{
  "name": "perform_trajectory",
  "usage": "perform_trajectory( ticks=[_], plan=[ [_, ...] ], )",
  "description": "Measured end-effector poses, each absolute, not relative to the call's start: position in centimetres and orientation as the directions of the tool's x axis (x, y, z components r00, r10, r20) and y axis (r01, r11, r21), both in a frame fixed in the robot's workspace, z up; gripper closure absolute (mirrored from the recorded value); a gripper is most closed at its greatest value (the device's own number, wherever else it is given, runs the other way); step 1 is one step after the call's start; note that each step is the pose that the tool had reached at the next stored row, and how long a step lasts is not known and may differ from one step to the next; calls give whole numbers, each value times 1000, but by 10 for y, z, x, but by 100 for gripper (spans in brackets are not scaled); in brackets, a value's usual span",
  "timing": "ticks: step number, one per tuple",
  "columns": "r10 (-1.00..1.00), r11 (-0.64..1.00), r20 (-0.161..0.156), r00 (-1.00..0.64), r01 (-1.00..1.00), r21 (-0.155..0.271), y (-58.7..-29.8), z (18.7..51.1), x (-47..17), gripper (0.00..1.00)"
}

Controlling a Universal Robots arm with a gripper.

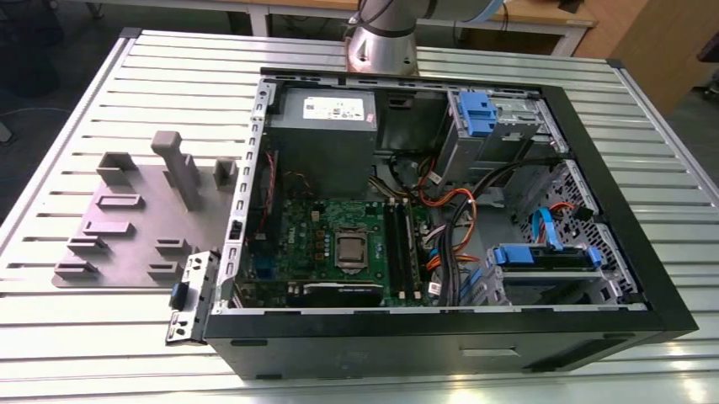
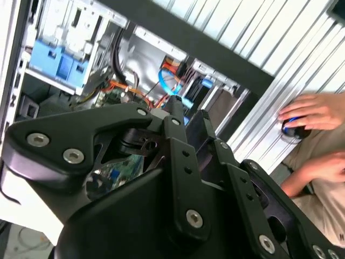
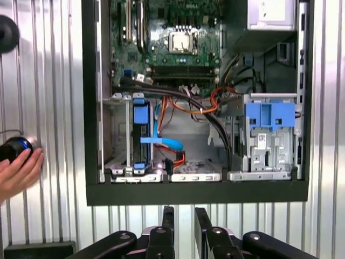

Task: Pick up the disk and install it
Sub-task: 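Insert the second disk wire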

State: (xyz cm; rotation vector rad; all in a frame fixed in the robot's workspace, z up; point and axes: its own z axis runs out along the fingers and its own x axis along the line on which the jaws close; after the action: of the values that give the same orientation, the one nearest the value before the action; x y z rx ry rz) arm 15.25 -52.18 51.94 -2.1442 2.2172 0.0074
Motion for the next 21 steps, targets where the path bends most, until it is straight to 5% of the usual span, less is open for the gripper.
perform_trajectory(
  ticks=[21],
  plan=[
    [-998, 46, -43, -45, -999, -11, -522, 498, 153, 71]
  ],
)
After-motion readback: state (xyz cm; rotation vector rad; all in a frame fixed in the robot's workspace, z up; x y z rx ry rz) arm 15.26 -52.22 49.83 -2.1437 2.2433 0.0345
